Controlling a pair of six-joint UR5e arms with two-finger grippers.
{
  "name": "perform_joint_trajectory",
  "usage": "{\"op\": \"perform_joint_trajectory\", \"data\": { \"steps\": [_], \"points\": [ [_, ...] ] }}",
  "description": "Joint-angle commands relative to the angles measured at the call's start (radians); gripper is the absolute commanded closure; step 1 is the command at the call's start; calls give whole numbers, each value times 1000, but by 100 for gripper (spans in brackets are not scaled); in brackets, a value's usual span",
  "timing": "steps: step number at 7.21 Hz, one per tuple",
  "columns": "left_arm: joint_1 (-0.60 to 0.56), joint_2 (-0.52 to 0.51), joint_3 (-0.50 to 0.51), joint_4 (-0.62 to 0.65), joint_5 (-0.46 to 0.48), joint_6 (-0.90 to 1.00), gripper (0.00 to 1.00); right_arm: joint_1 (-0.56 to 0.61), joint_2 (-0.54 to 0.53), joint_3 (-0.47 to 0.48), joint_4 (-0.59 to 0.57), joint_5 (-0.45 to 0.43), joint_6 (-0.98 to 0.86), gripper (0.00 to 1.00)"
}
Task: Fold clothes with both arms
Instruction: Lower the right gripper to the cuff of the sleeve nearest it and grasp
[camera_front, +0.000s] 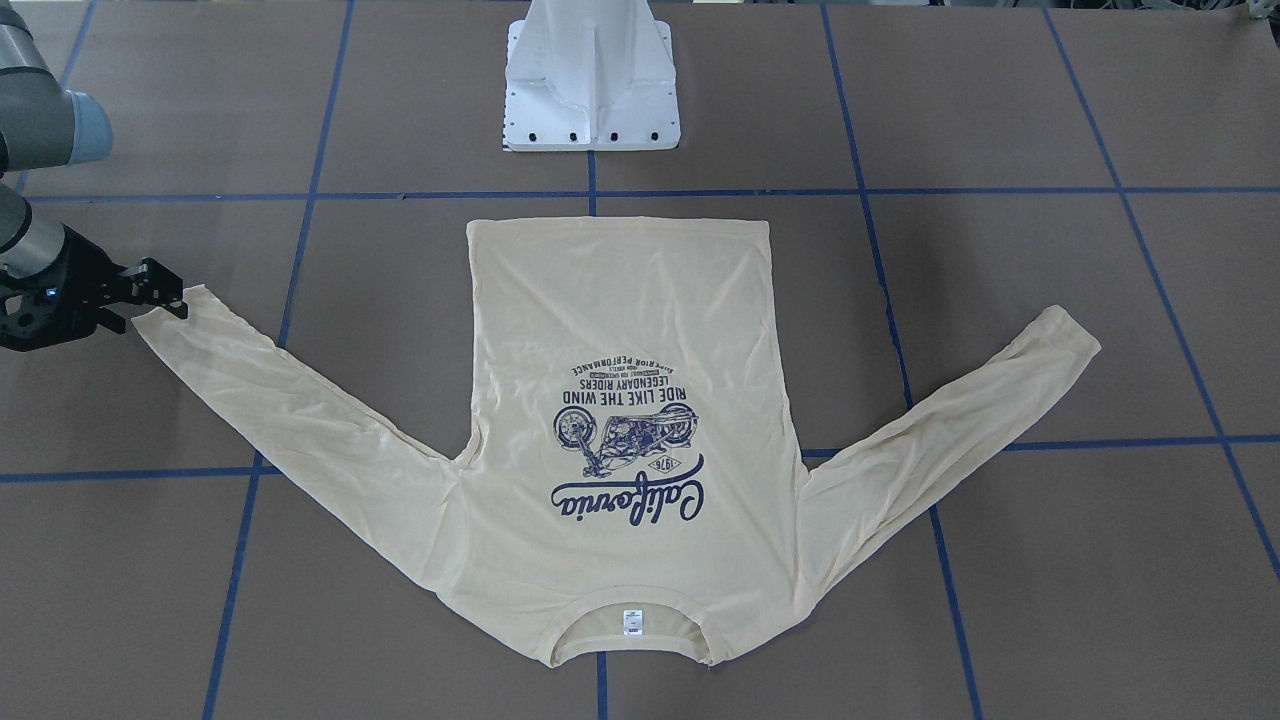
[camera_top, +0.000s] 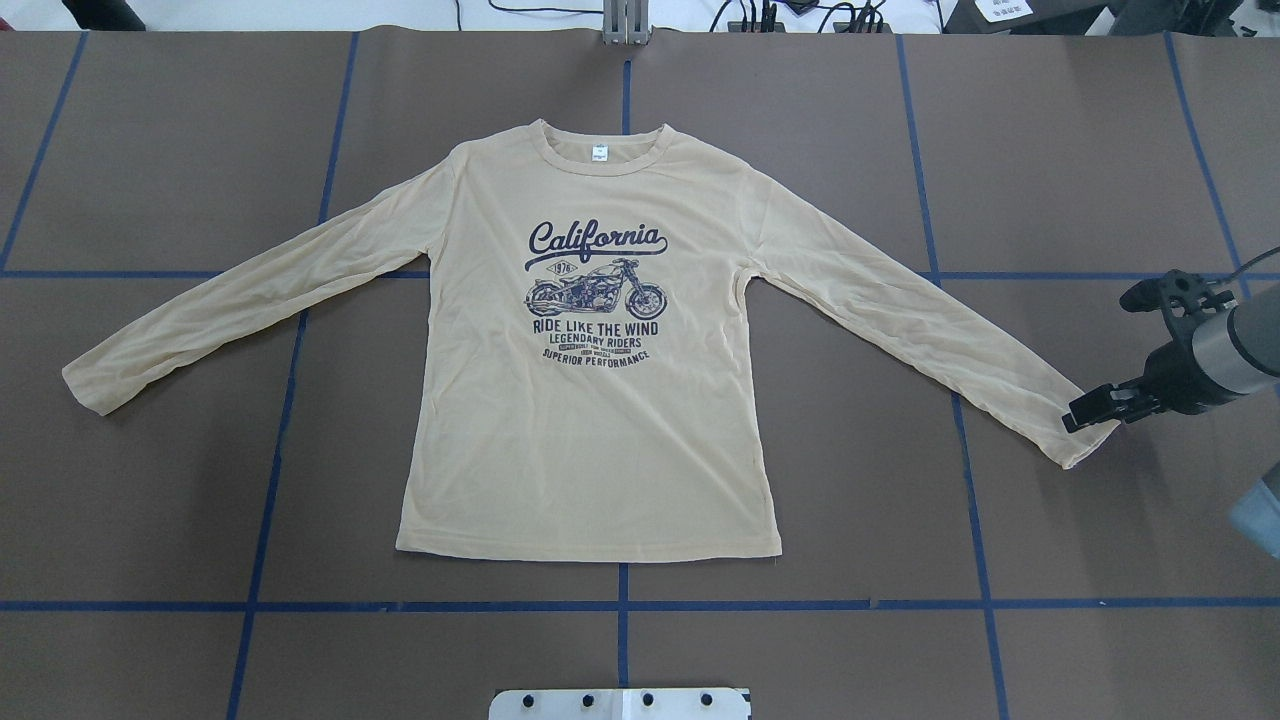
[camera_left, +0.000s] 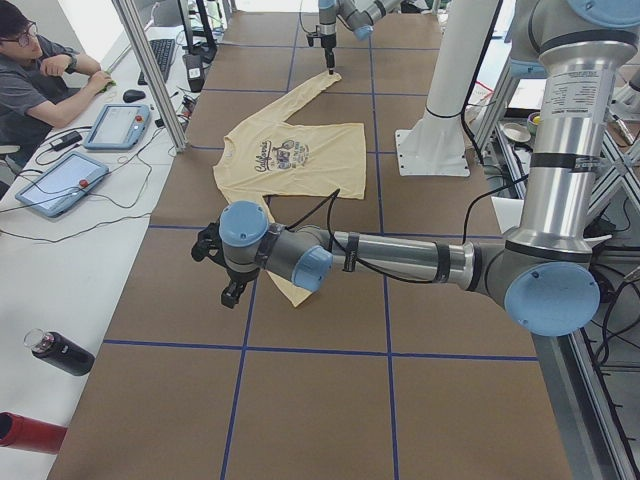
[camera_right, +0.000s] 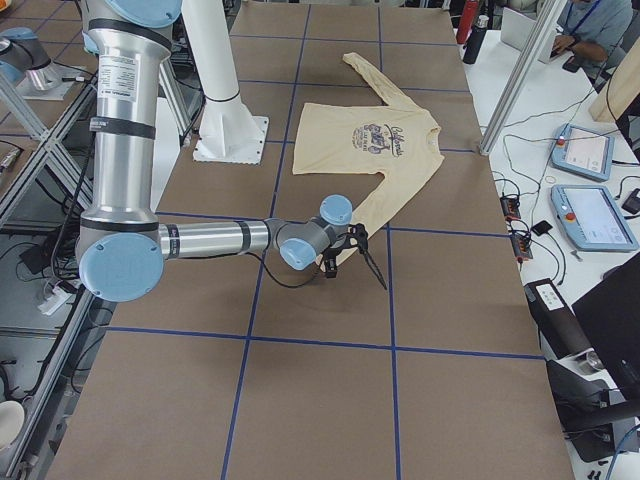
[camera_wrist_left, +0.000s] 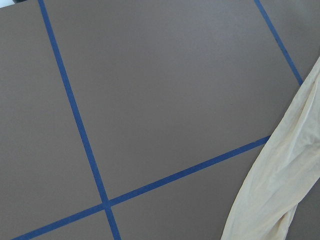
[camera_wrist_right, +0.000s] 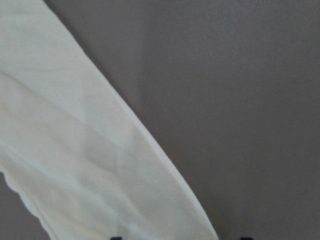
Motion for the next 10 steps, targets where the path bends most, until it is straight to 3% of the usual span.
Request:
{"op": "perform_joint_trajectory", "data": {
  "steps": [1,4,5,6,8,10],
  "points": [
    [0,1,0,0,0,0,0,-1,-6,-1,-2,9,-1,26],
    [0,1,0,0,0,0,0,-1,-9,-6,-2,15,-1,29],
    [0,1,2,0,0,0,0,-1,-9,-7,-3,15,-1,37],
    [0,1,2,0,0,0,0,-1,-9,-10,-3,15,-1,55],
    [0,1,2,0,0,-1,0,2,-7,-6,-2,17,-1,100],
    [0,1,0,0,0,-1,0,13,-4,1,-2,47,0,100]
  ]
}}
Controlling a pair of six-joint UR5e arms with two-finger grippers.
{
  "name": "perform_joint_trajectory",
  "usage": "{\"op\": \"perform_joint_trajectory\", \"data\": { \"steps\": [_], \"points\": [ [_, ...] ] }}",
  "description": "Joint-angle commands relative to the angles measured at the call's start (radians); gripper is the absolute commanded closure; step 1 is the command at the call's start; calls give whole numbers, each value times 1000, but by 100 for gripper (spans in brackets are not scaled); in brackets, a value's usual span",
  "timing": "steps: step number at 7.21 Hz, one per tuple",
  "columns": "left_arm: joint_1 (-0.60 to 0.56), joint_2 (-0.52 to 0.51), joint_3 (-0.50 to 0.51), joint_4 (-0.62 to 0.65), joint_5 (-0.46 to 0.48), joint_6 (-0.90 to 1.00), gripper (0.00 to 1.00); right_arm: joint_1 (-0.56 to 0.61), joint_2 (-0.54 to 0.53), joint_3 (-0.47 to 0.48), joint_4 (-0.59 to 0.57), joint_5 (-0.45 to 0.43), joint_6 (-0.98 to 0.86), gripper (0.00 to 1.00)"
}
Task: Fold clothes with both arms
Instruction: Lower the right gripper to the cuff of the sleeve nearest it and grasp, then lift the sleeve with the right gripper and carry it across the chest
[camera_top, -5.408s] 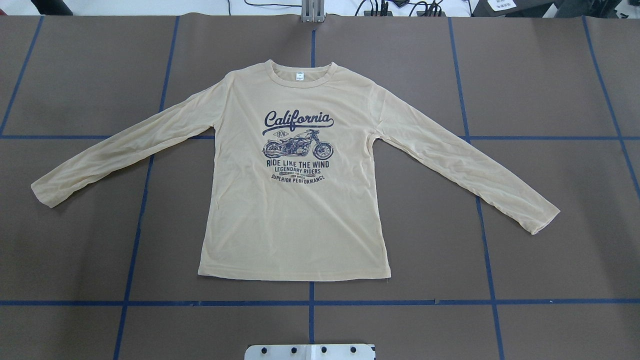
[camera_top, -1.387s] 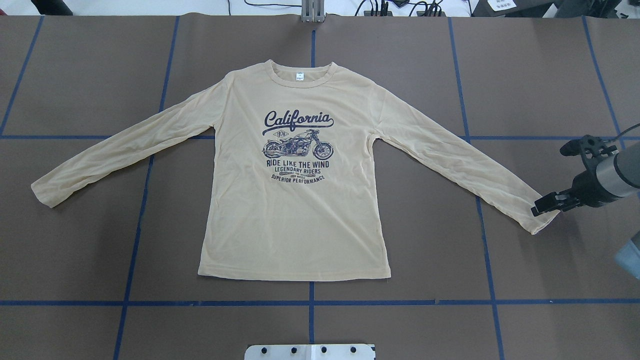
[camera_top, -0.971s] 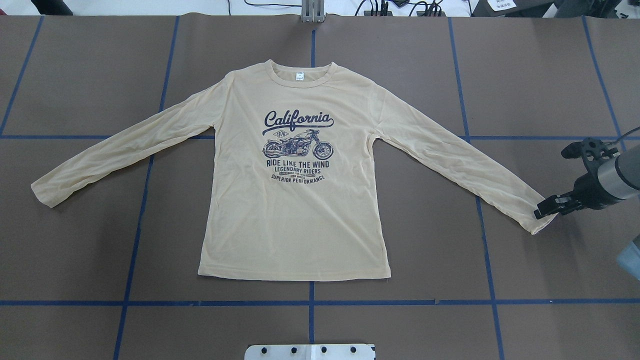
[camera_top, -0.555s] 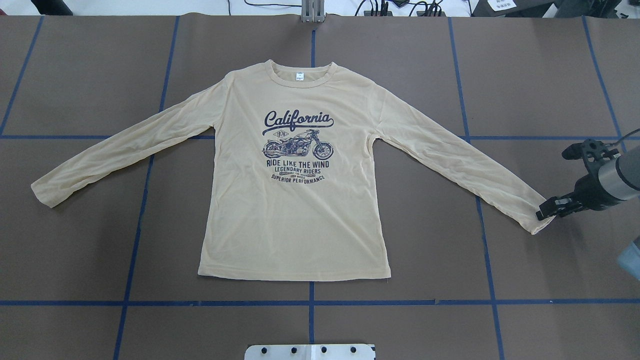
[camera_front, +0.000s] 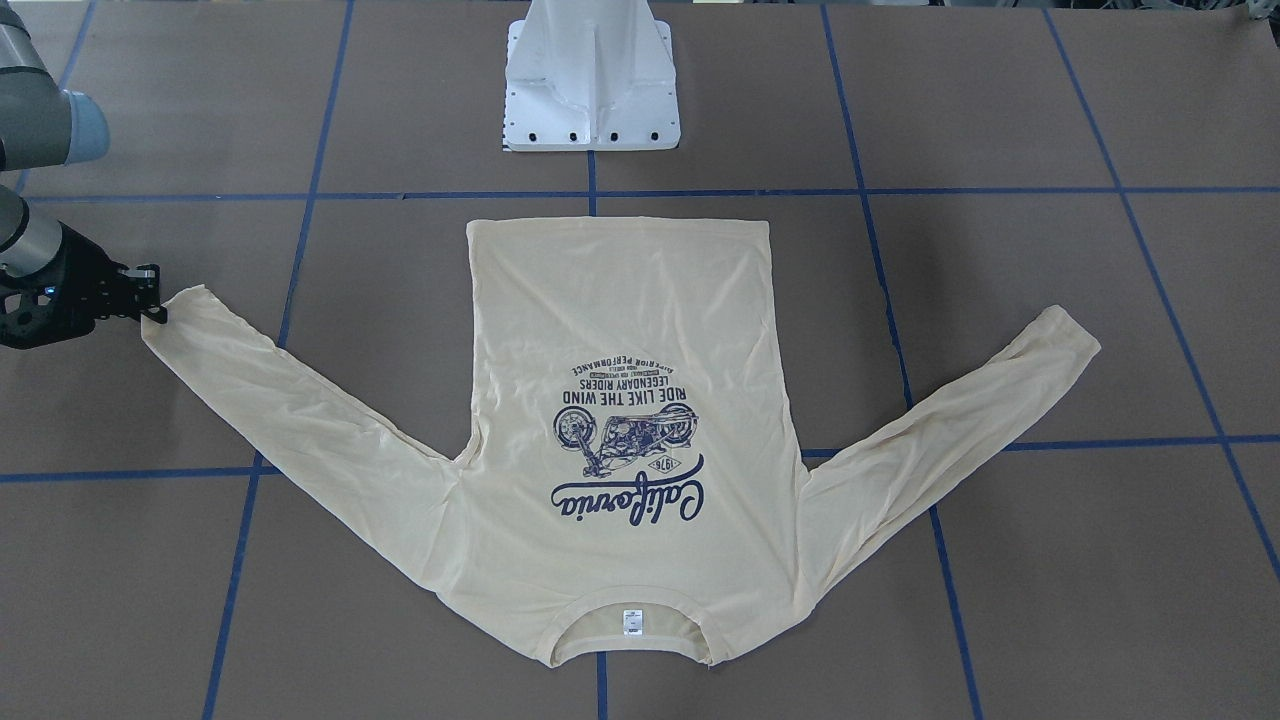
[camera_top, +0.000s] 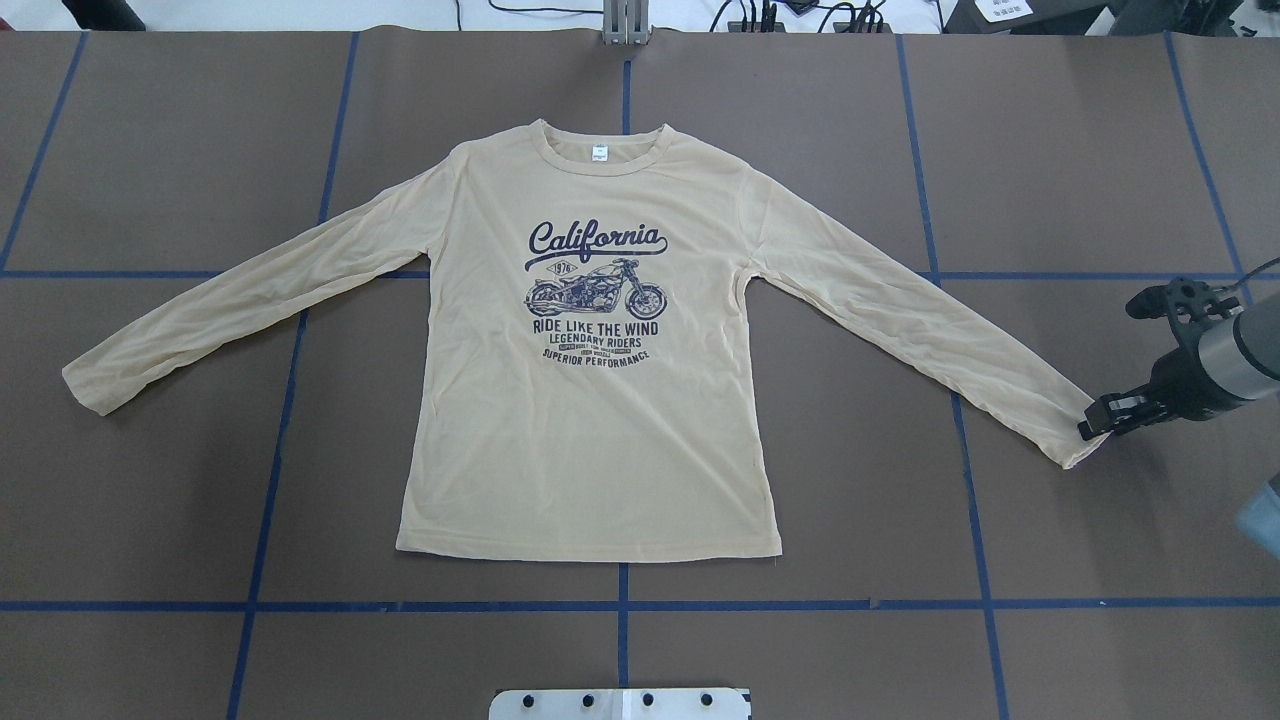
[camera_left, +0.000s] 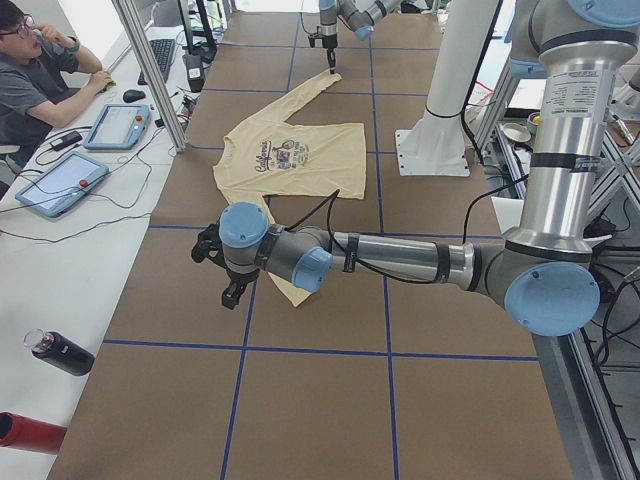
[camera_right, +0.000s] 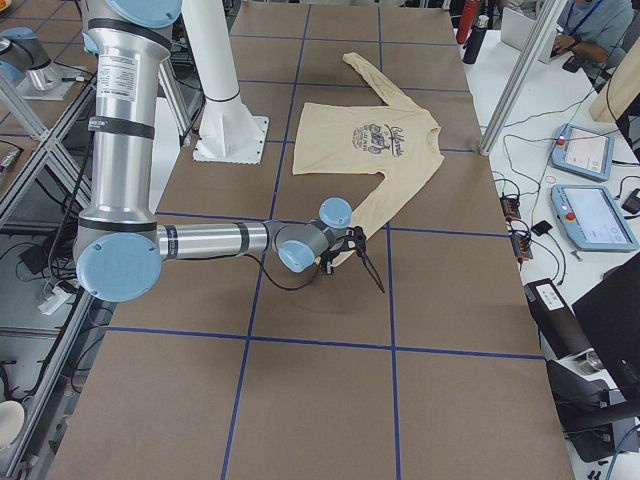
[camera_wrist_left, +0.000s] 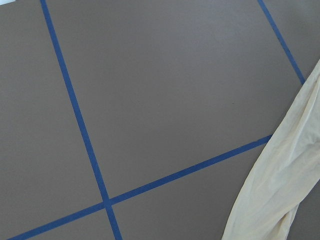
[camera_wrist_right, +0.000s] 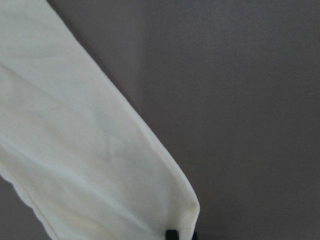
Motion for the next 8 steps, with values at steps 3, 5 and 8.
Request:
{"op": "perform_joint_trajectory", "data": {
  "steps": [3,5,8],
  "points": [
    [0,0,1,0,0,-2,0,71,3,46,8,88,1,100],
    [0,0,3,0,0,-2,0,122,53,85,2,183,14,100],
    [0,-2,12,0,0,-2,0,102,366,-60,0,180,149,100]
  ]
}}
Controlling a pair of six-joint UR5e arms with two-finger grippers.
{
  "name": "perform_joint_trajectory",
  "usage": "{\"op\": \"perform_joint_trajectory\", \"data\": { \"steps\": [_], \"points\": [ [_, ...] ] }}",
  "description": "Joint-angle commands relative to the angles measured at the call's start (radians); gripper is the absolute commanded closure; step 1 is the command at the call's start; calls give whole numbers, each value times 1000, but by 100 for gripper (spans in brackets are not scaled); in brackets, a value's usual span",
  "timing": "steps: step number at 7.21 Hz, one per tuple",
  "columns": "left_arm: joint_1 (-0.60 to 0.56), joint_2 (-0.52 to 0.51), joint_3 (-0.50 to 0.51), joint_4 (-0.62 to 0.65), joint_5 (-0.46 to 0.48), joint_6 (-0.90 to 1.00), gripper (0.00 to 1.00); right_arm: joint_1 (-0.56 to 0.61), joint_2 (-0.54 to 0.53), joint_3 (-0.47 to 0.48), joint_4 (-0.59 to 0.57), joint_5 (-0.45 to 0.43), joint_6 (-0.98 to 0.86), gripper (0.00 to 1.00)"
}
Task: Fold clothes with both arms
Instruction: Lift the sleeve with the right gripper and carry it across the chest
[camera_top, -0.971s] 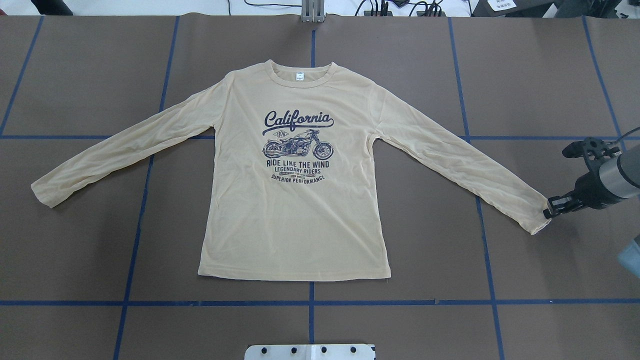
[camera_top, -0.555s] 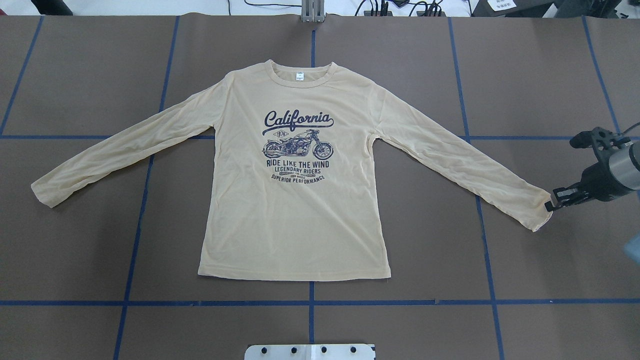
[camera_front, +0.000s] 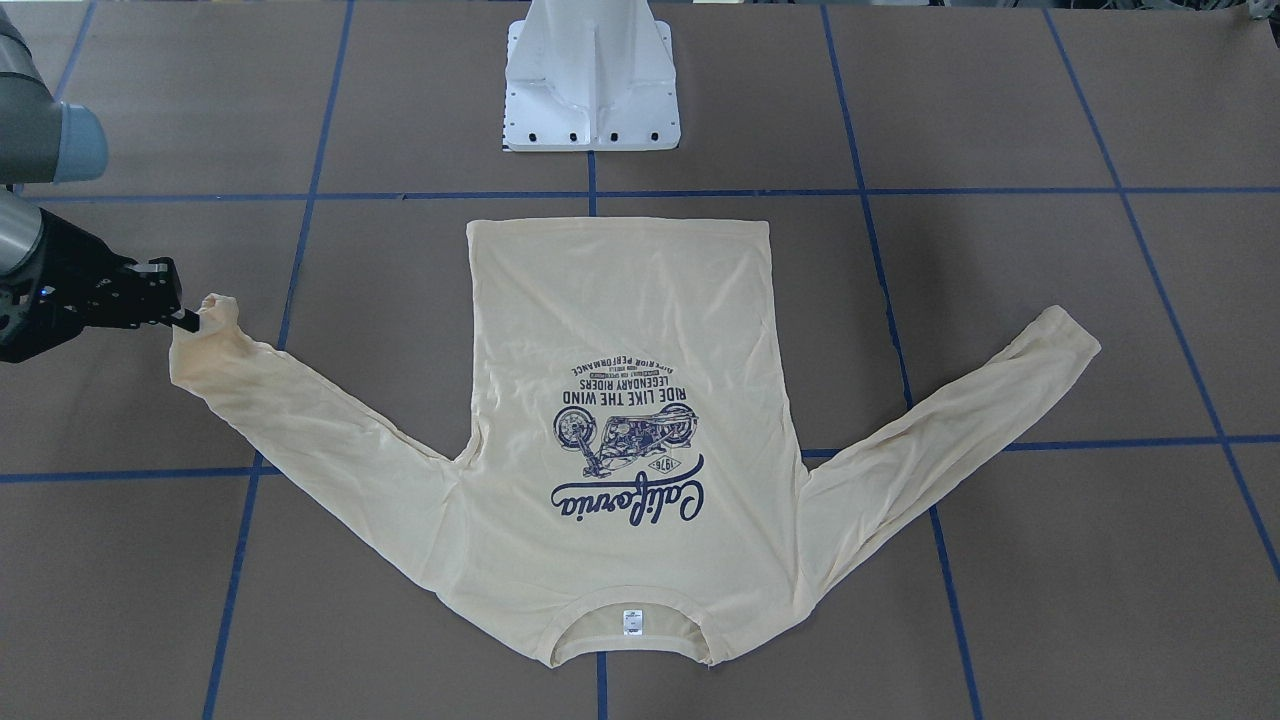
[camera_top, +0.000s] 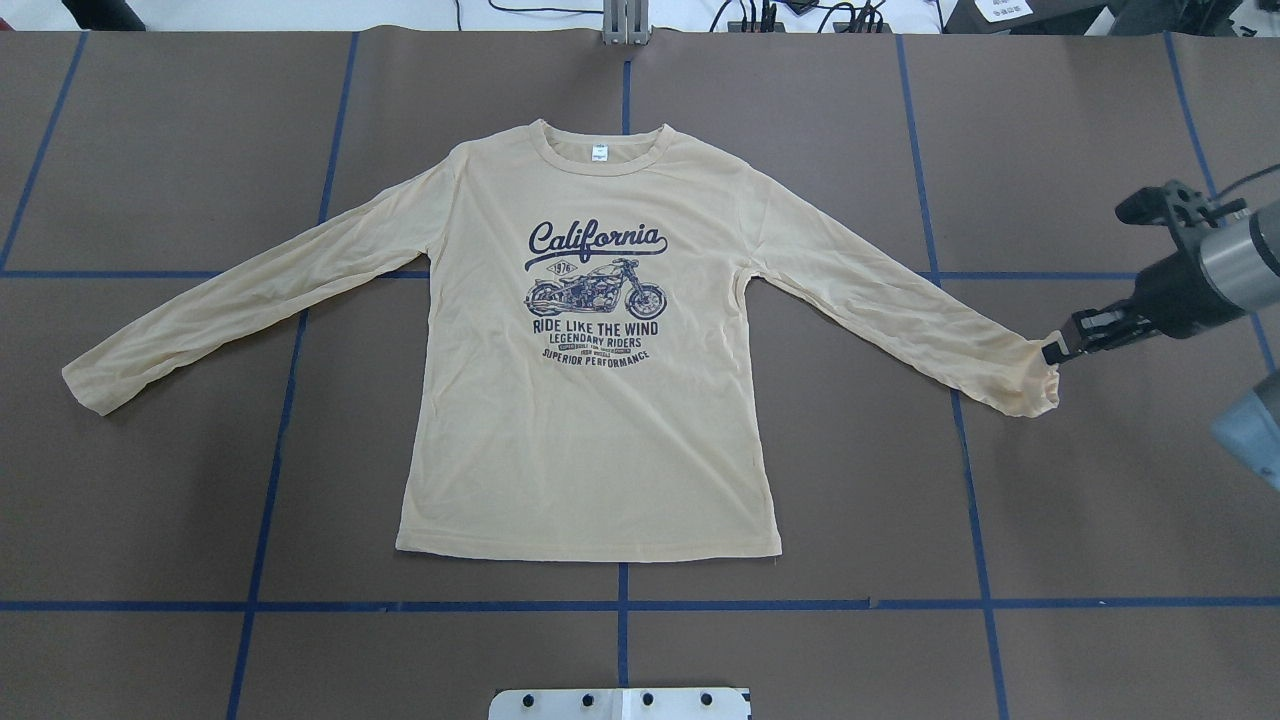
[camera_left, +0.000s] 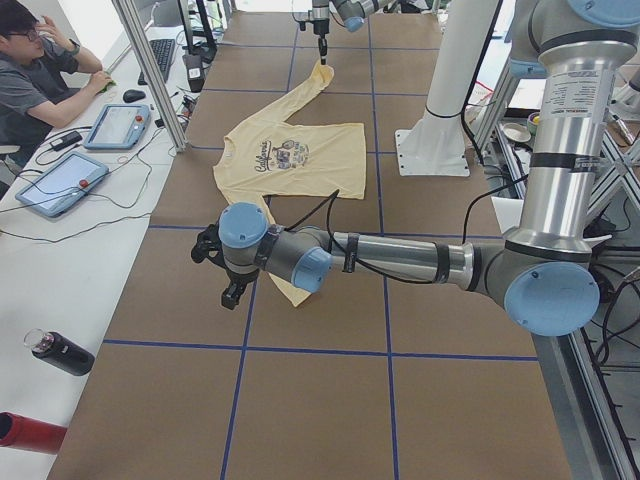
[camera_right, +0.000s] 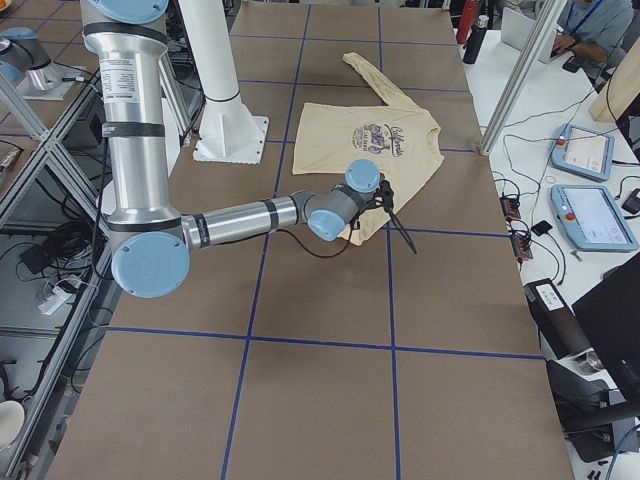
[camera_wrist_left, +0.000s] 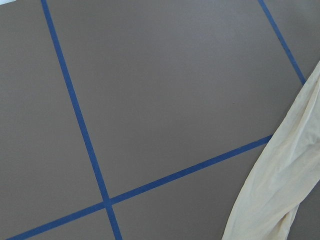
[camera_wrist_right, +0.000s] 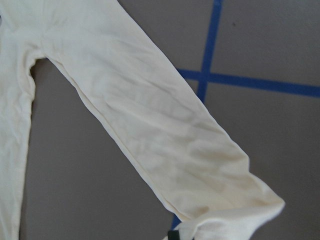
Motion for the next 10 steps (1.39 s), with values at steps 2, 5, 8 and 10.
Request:
{"op": "perform_joint_trajectory", "data": {
  "steps": [2,5,8,10],
  "points": [
    [2,-5,20,0,2,1,0,-28,335,-232,7,-7,131,100],
    [2,-12,38,0,2,-1,0,-42,543,-404,7,-36,129,100],
    [2,-12,41,0,2,-1,0,-88,710,-524,7,-138,129,100],
    [2,-12,41,0,2,-1,0,-140,779,-562,5,-247,129,100]
  ]
}}
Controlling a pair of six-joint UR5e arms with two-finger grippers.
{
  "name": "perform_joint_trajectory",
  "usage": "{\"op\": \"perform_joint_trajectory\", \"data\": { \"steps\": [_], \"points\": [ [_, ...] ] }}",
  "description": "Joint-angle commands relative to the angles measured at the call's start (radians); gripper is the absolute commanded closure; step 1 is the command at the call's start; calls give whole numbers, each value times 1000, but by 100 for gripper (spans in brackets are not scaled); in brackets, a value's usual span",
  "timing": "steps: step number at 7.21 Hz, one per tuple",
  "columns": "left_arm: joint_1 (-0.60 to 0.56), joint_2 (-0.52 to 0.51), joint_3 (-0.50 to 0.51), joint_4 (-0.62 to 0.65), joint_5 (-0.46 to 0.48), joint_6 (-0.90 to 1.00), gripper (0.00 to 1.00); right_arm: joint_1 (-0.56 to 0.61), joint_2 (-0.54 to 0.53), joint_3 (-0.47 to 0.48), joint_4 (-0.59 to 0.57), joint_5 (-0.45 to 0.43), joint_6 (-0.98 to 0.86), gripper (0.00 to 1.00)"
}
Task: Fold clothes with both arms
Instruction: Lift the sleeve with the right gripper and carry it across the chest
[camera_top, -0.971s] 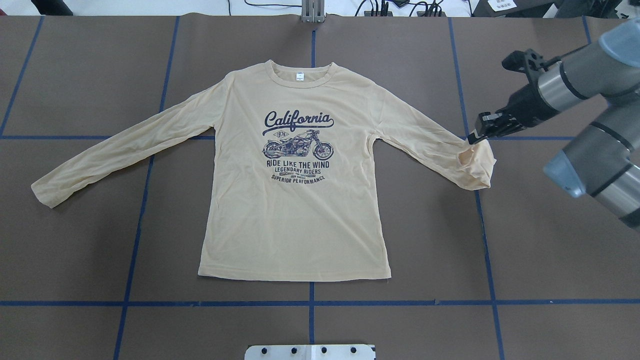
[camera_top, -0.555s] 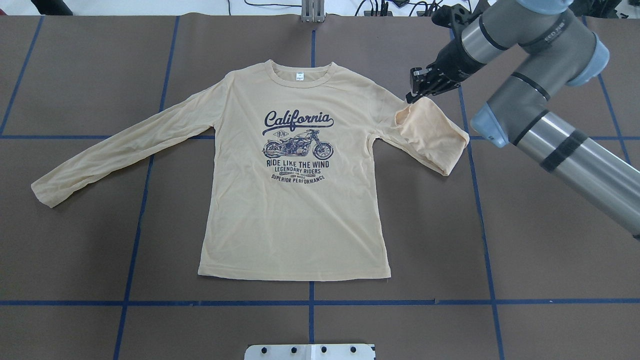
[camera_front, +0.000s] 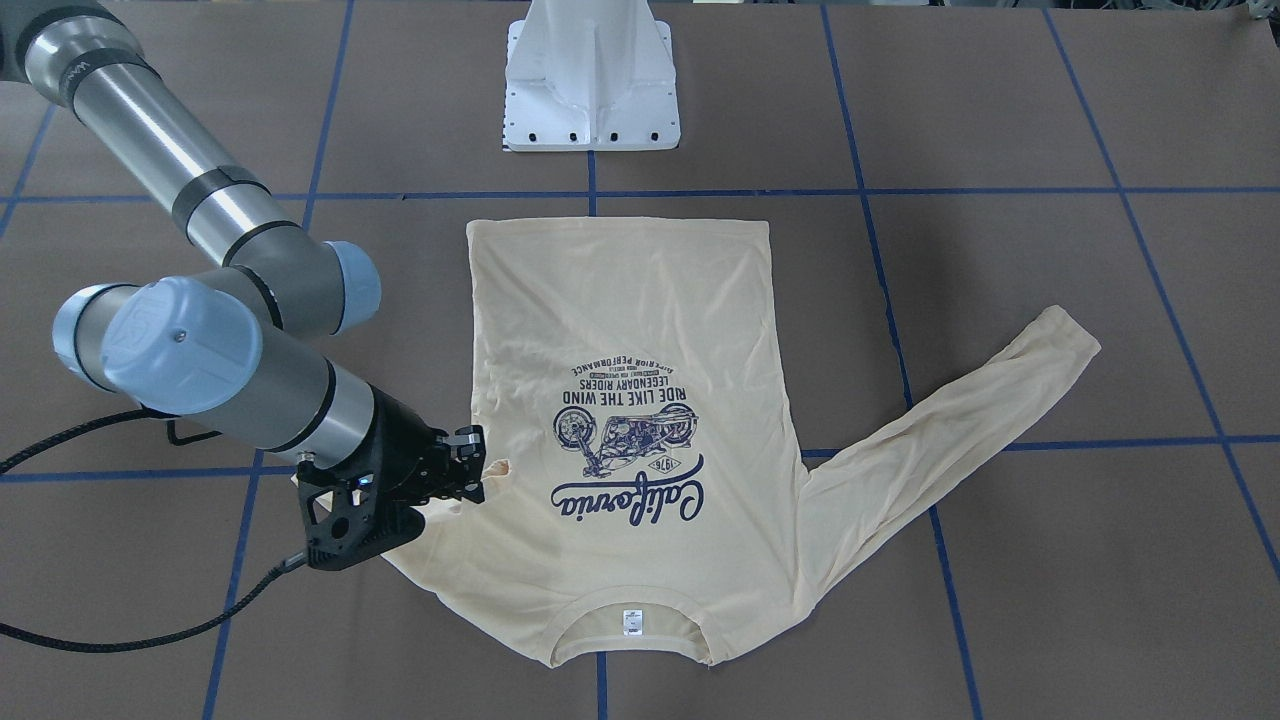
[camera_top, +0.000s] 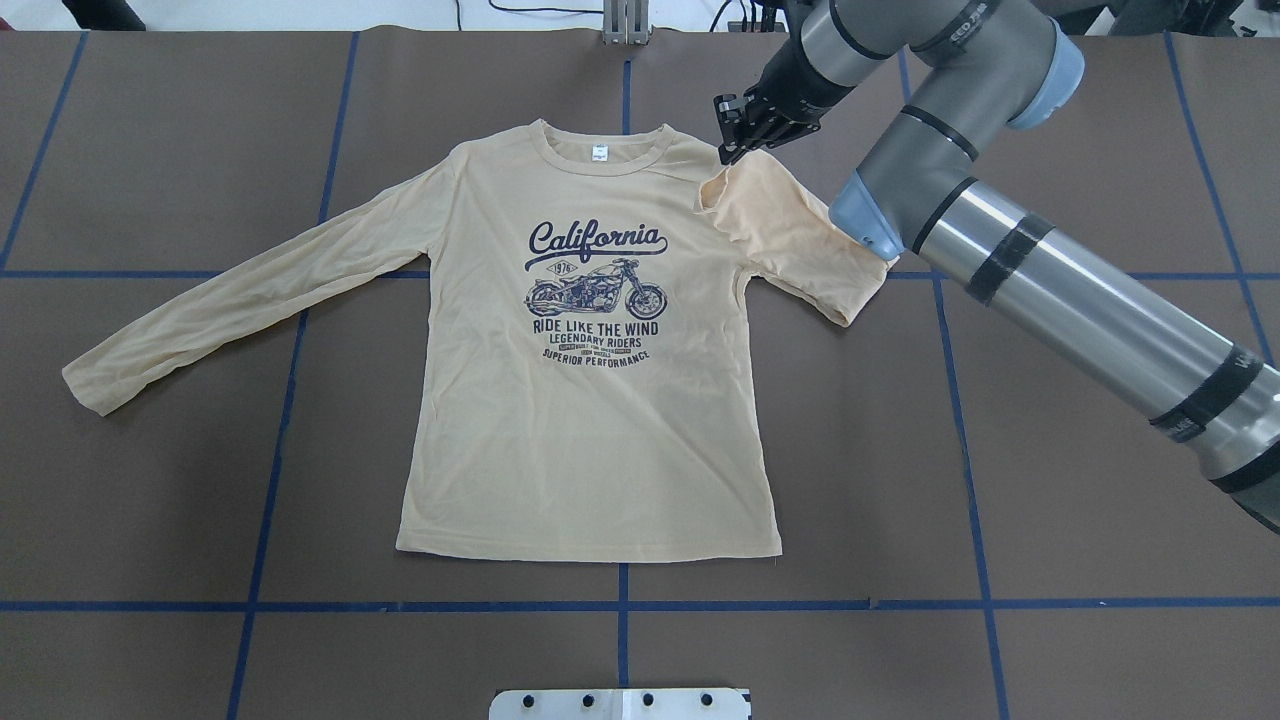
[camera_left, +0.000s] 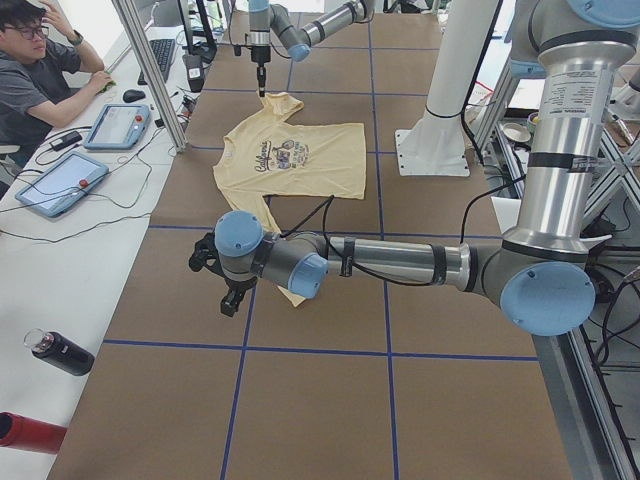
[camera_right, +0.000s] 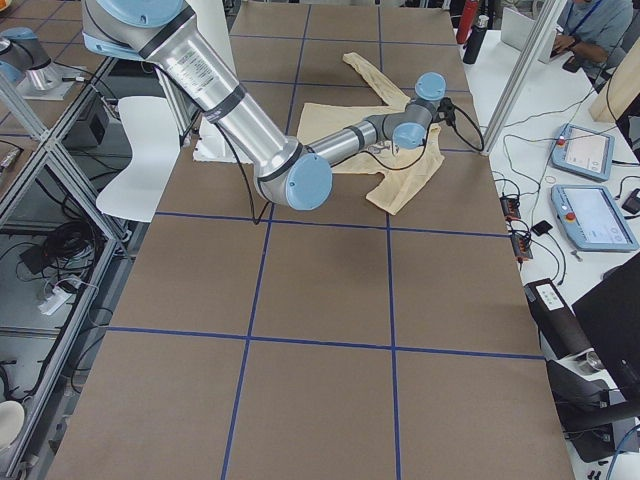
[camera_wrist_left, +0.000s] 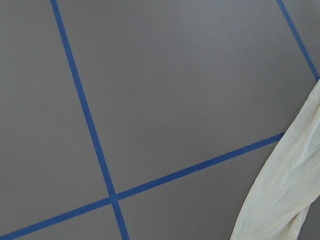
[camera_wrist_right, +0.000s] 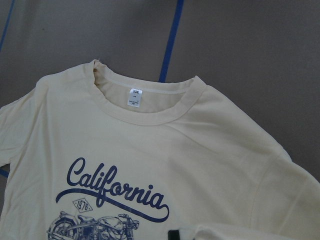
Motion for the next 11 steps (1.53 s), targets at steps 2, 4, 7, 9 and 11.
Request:
{"op": "perform_joint_trajectory", "data": {
  "steps": [2,4,7,9,11],
  "points": [
    [0,1,7,0,0,0,0,-76,152,-132,0,-155,0,100],
    [0,3,7,0,0,2,0,-116,219,-189,0,-246,0,100],
    [-2,5,14,0,0,3,0,-176,327,-283,3,-427,2,100],
    [-2,8,22,0,0,6,0,-187,377,-324,3,-525,2,100],
    [-2,3,31,-2,2,8,0,-224,419,-367,5,-634,3,100]
  ]
}}
